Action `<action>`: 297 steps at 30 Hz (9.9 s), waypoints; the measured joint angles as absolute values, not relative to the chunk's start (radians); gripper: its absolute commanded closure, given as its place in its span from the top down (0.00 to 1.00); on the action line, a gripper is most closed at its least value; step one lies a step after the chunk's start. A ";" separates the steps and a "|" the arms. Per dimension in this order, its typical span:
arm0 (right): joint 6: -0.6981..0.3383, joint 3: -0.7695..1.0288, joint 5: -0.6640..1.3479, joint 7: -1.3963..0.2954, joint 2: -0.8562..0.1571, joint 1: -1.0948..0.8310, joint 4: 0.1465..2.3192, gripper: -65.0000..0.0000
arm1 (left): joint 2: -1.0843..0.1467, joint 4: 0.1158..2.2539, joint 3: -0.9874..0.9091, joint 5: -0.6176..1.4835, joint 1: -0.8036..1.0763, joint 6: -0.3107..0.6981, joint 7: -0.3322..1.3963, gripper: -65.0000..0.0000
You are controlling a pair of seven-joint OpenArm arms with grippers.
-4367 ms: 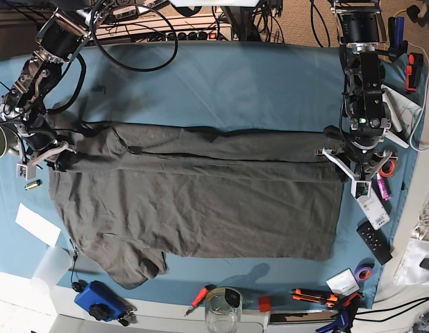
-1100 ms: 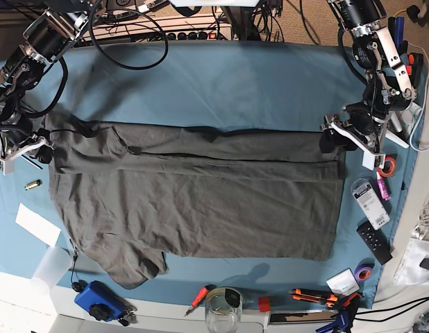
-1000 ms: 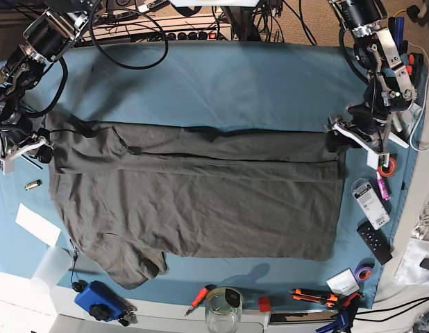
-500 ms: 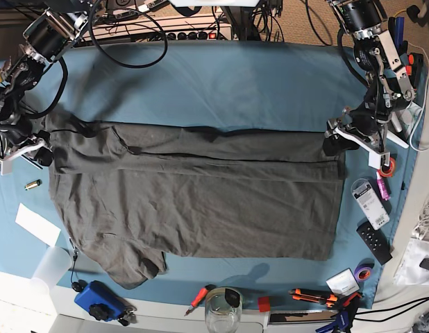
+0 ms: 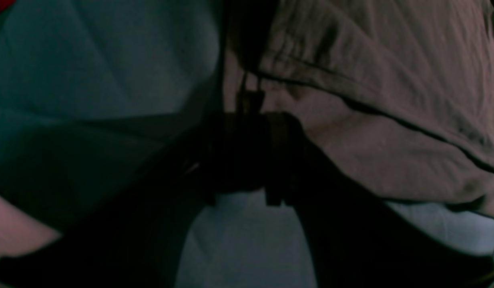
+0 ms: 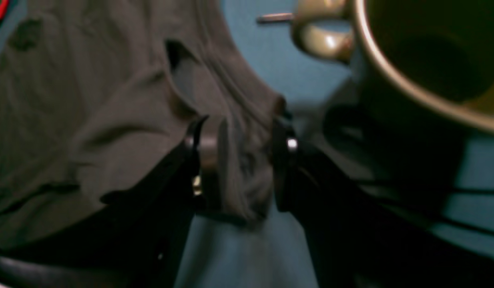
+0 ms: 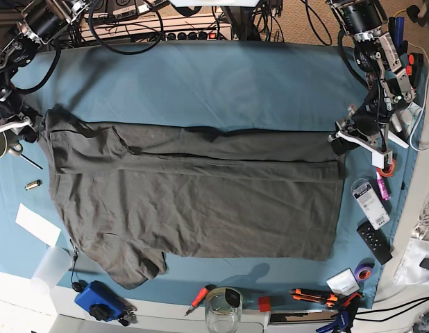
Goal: Fold the T-shirt properly
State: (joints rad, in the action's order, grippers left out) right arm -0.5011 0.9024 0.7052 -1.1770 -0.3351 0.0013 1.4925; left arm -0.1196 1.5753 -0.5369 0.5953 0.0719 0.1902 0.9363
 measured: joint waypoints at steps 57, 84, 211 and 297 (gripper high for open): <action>-0.460 0.717 0.607 -1.084 -0.334 0.133 1.196 0.00 | -0.170 1.486 -0.544 0.703 0.069 0.293 0.926 0.00; -0.445 0.738 0.608 -1.214 -0.368 0.056 1.408 0.00 | -0.234 1.557 -0.536 0.682 0.033 0.315 1.131 0.00; -0.497 0.935 0.813 -1.283 -0.349 -0.274 1.665 0.00 | -0.139 1.835 -0.652 0.836 0.379 0.371 1.123 0.00; -0.489 0.403 0.247 -0.818 -0.460 0.649 0.802 0.41 | -0.172 1.961 -0.374 0.351 0.226 0.280 0.930 0.34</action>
State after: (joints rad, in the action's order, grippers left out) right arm -0.4892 0.4034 0.2466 -0.8185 -0.4603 0.6487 0.8017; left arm -0.1722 1.9610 -0.3740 0.3511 0.2264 0.2802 0.9298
